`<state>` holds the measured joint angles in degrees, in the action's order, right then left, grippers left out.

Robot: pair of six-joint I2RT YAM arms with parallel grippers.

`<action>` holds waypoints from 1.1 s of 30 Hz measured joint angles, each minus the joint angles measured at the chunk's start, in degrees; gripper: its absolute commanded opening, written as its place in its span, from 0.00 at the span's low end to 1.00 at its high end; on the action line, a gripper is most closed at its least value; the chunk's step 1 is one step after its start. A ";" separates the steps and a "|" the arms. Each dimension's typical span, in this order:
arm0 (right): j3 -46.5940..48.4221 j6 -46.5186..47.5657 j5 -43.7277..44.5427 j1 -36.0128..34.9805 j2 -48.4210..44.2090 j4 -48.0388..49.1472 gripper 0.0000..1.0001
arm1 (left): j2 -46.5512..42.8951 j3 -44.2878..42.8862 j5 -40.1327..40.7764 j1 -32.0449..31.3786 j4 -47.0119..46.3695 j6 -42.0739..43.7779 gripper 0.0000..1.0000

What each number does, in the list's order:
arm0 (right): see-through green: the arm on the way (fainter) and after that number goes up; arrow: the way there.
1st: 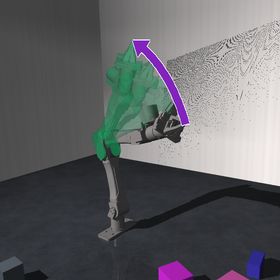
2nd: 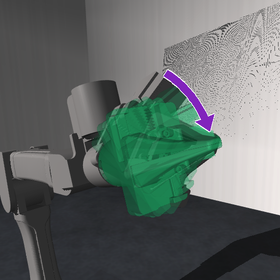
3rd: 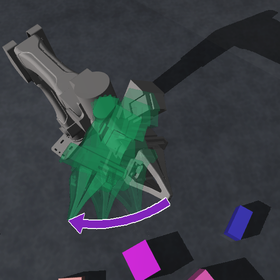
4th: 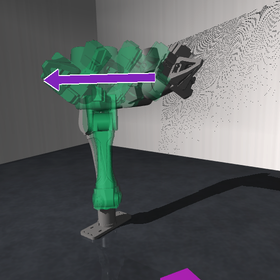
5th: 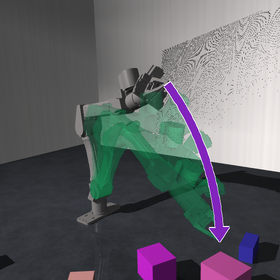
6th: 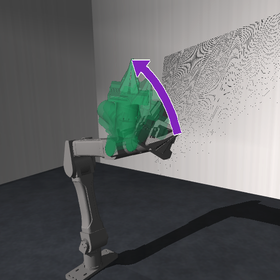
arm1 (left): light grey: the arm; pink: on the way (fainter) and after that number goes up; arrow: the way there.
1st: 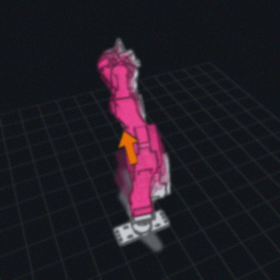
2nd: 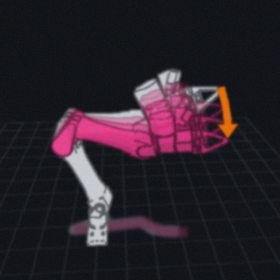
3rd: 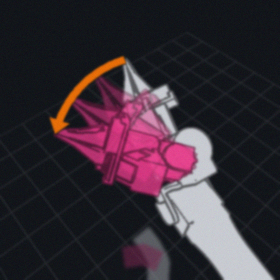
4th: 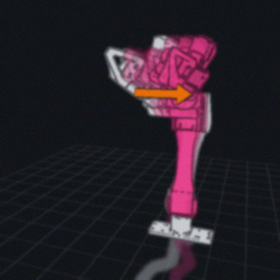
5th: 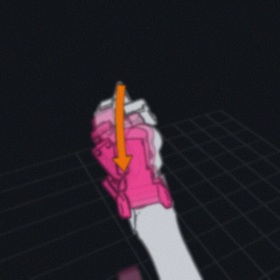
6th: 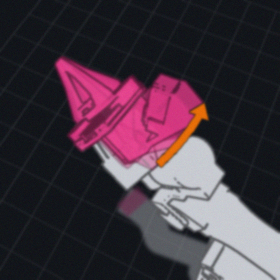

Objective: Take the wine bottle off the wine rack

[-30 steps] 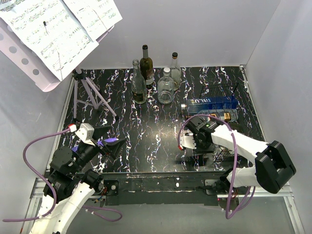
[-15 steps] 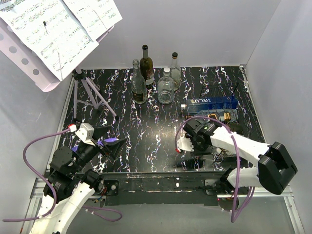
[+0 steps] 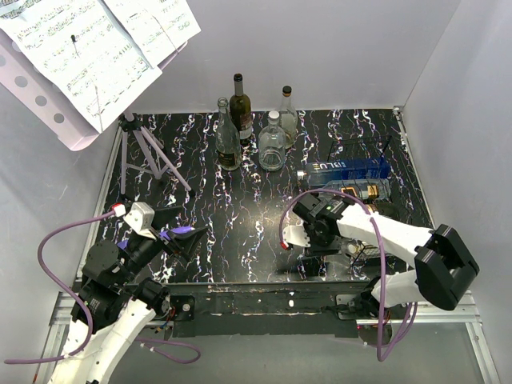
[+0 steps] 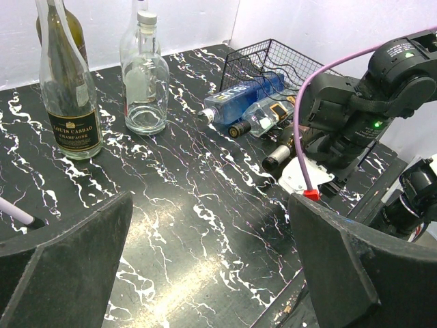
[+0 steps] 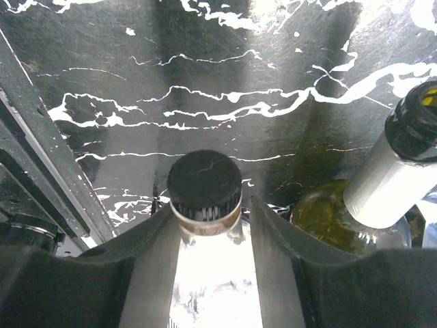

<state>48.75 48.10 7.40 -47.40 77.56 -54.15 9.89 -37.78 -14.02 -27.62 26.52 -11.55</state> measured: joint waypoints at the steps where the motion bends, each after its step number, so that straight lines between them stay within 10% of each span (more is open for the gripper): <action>1: 0.00 0.00 0.07 0.00 0.04 0.17 0.56 | 0.00 0.00 0.02 0.00 0.00 0.00 0.98; 11: -2.91 0.76 0.11 0.00 -2.34 1.86 0.69 | 0.02 0.00 -0.04 0.00 0.00 0.00 0.98; 33: -7.23 4.61 -0.26 5.07 -3.69 8.13 0.65 | 0.02 0.00 -0.13 0.00 0.00 0.00 0.98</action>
<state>41.52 52.71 7.14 -42.33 73.87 -46.02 9.91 -37.78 -14.15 -27.62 26.52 -11.55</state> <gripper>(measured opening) 0.672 0.981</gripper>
